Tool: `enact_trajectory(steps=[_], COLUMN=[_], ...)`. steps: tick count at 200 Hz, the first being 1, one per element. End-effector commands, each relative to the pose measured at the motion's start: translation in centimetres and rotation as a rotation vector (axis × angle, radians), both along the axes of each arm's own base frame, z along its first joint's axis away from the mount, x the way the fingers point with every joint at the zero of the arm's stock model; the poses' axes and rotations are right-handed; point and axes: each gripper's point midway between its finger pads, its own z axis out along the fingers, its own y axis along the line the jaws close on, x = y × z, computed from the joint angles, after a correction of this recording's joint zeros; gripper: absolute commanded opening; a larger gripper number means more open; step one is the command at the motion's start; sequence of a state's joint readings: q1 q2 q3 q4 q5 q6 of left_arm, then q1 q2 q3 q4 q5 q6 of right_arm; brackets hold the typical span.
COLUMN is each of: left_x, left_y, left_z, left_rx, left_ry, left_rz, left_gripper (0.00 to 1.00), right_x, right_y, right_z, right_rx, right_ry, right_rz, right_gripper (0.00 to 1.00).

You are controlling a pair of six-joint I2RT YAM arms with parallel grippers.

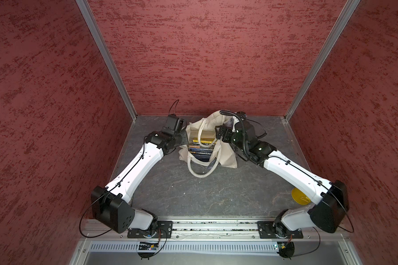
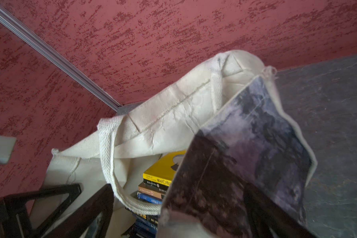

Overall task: Take out the books from the canvas bag
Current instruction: Adjust the canvas bag at the center of the board.

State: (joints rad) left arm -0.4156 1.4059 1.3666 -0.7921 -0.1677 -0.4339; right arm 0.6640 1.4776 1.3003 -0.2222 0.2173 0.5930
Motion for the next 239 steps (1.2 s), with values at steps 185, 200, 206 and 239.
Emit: enact_trajectory(steps=[185,200,206,239], left_x=[-3.1,-3.4,-3.6,-4.8], left_y=[1.8,1.8,1.8,2.0], left_z=[-1.3,-1.5,-1.7,-2.5], left_rx=[0.014,-0.006,-0.012,-0.049], left_ry=[-0.056,-0.052,-0.047,-0.03], left_rz=[0.059,0.068,0.072,0.101], left_gripper=[0.0,0.0,0.0,0.0], right_x=[0.7,0.3,0.1,-1.7], right_y=[-1.2,-1.5,-1.6,-2.3], right_z=[-5.2,-5.2,-5.1,-4.3], right_rx=[-0.133,-0.118,-0.11,-0.052], right_ry=[0.095,0.09,0.088,0.061], right_rz=[-0.045,-0.044,-0.042,-0.021], right_gripper=[0.03,0.0,0.0,0.0])
